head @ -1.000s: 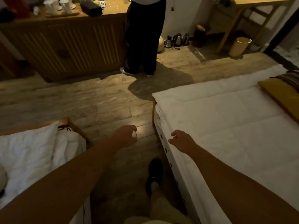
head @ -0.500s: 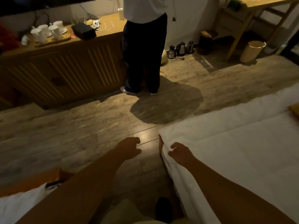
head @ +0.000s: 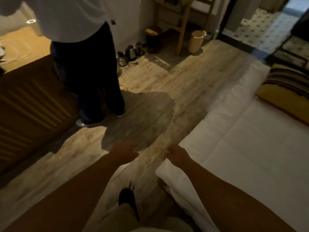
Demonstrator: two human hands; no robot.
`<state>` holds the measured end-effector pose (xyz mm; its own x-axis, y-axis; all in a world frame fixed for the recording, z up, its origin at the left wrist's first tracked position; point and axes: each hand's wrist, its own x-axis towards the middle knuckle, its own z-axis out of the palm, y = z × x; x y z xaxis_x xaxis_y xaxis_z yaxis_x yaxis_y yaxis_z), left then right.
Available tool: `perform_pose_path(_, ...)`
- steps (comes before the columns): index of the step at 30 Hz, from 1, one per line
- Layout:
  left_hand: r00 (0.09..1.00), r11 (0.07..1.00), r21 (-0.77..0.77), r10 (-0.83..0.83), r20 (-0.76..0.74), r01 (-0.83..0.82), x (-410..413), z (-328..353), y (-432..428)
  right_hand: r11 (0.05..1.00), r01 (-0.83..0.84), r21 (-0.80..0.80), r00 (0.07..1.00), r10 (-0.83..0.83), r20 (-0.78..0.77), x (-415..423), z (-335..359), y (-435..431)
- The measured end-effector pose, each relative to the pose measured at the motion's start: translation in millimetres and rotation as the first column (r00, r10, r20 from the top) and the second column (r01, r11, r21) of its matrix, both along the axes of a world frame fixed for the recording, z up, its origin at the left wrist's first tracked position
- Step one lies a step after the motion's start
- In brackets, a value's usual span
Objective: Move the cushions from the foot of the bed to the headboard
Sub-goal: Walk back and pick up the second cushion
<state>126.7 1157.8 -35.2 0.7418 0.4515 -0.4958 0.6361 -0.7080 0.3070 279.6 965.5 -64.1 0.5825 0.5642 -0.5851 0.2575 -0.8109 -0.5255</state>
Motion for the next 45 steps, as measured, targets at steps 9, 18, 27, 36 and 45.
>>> perform_pose_path(9,0.960,0.959,-0.039,-0.280,-0.008,0.279,121,9,110,0.953,0.303,-0.015,0.953,-0.303,0.022,50,13,67)
perform_pose_path(18,0.892,0.892,-0.027,-0.451,0.025,0.452,287,10,168,0.878,0.478,-0.014,0.878,-0.478,-0.017,174,-10,116)
perform_pose_path(27,0.856,0.857,0.038,-0.516,0.022,0.515,470,34,195,0.819,0.574,-0.008,0.818,-0.573,-0.044,334,4,143)
perform_pose_path(36,0.776,0.774,0.079,-0.631,0.000,0.629,646,28,202,0.712,0.702,0.003,0.711,-0.701,-0.053,479,12,151)
perform_pose_path(45,0.722,0.721,0.100,-0.691,0.029,0.686,871,15,225,0.602,0.798,-0.016,0.598,-0.795,-0.100,685,25,174)
